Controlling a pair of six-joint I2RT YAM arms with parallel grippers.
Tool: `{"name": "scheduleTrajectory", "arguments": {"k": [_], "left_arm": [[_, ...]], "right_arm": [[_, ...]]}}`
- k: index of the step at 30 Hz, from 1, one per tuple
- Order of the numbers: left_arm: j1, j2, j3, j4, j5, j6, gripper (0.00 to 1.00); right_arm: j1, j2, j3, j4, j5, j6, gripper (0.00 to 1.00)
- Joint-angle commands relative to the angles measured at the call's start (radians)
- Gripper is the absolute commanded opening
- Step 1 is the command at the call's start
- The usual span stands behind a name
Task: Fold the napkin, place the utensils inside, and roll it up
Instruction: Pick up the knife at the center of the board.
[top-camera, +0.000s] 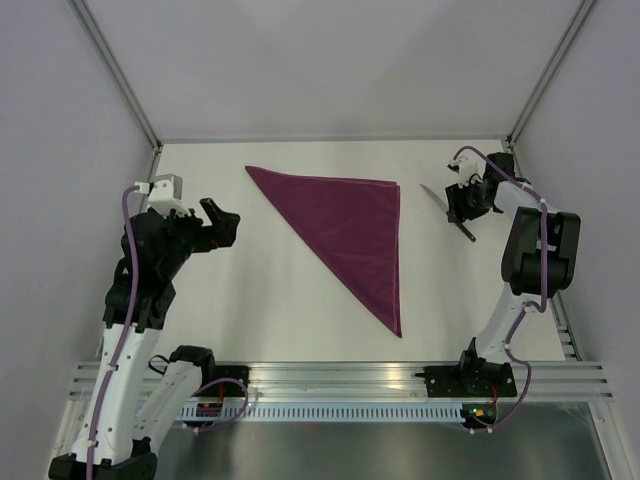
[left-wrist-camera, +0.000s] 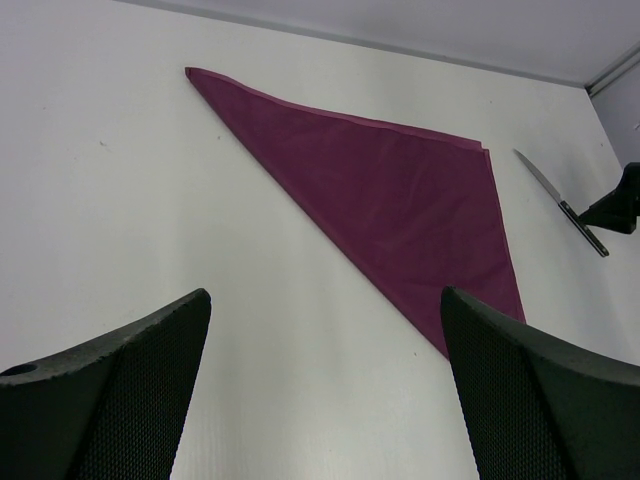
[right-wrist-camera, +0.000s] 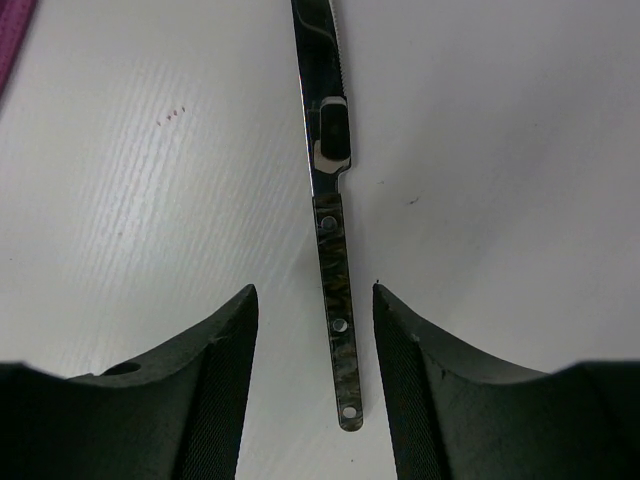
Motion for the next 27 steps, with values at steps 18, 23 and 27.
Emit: {"name": "scheduleTrajectory", "arguments": {"k": [18, 23, 27], "left_arm": [[0.004, -0.016, -0.032, 0.041, 0.024, 0.025, 0.99], [0.004, -0.016, -0.034, 0.041, 0.028, 0.023, 0.99], [0.004, -0.011, -0.034, 0.042, 0.03, 0.022, 0.99]], "right_arm": [[-0.005, 0.091, -0.016, -0.046, 0.064, -0.098, 0.23], [-0.005, 0.069, -0.039, -0.058, 0.078, -0.071, 0.0], [-0.005, 0.028, -0.036, -0.089, 0.038, -0.037, 0.01]]}}
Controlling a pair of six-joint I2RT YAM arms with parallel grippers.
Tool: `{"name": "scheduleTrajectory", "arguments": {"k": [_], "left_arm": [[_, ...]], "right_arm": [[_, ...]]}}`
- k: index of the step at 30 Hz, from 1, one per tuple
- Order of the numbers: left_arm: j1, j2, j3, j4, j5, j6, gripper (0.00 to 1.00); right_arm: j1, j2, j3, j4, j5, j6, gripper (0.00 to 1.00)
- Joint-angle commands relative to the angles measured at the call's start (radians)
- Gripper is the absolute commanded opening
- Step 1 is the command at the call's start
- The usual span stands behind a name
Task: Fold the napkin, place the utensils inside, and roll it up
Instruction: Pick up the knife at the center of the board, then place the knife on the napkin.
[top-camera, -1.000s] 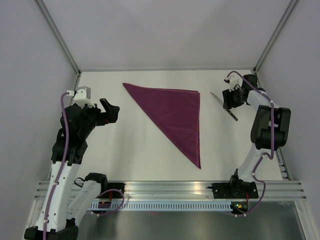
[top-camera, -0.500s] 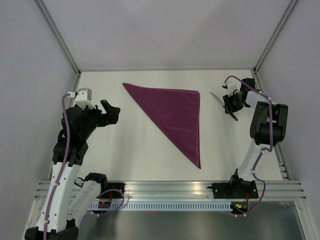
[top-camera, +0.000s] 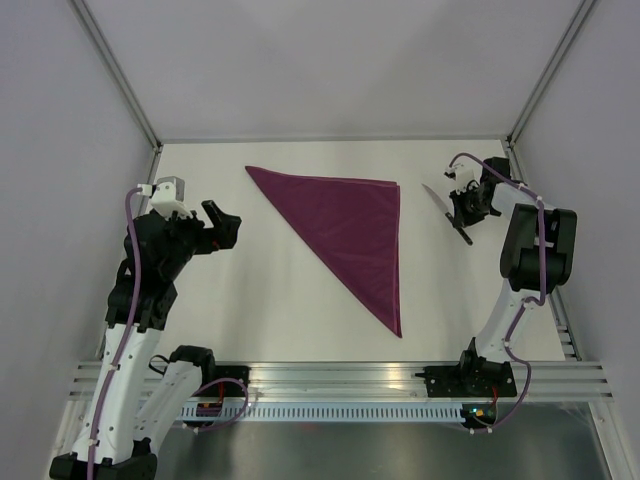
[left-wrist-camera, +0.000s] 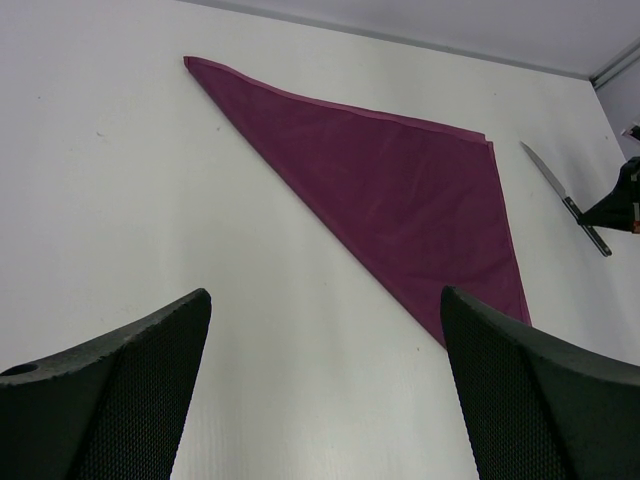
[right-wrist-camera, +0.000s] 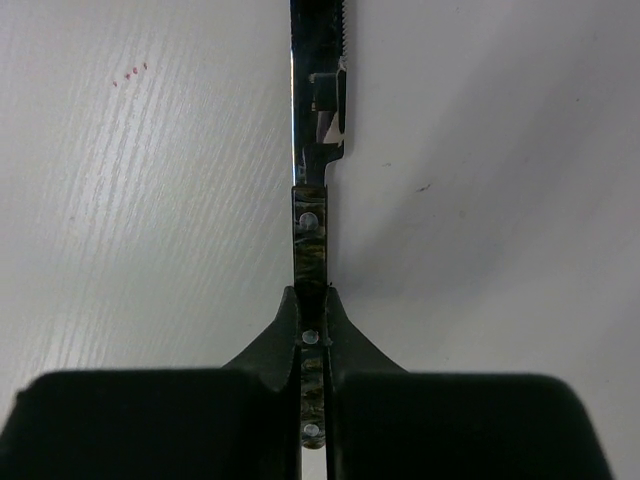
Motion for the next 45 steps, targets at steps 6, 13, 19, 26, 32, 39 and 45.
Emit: {"name": "scheduleTrajectory", "arguments": {"k": [6, 13, 19, 26, 32, 39, 45], "left_arm": [[0.006, -0.001, -0.001, 0.029, 0.025, 0.022, 0.98], [0.006, -0.001, -0.003, 0.028, 0.023, 0.022, 0.98], [0.004, -0.001, -0.004, 0.028, 0.023, 0.02, 0.98], [0.006, 0.004, -0.004, 0.029, 0.02, 0.017, 0.98], [0.004, 0.019, -0.003, 0.031, 0.02, 0.017, 0.98], [0.004, 0.022, -0.006, 0.028, 0.005, 0.017, 0.98], [0.004, 0.033, -0.004, 0.026, -0.004, 0.018, 0.98]], "right_arm": [[0.026, -0.126, 0.012, -0.142, -0.034, 0.107, 0.0], [0.158, -0.241, 0.058, -0.19, -0.014, 0.245, 0.0], [0.334, -0.244, 0.107, -0.181, -0.026, 0.408, 0.01], [0.581, -0.173, 0.12, -0.089, 0.023, 0.545, 0.0], [0.715, -0.109, 0.118, 0.003, 0.075, 0.601, 0.01], [0.773, -0.042, 0.15, 0.098, 0.104, 0.637, 0.0], [0.818, 0.055, 0.193, 0.126, 0.119, 0.652, 0.01]]}}
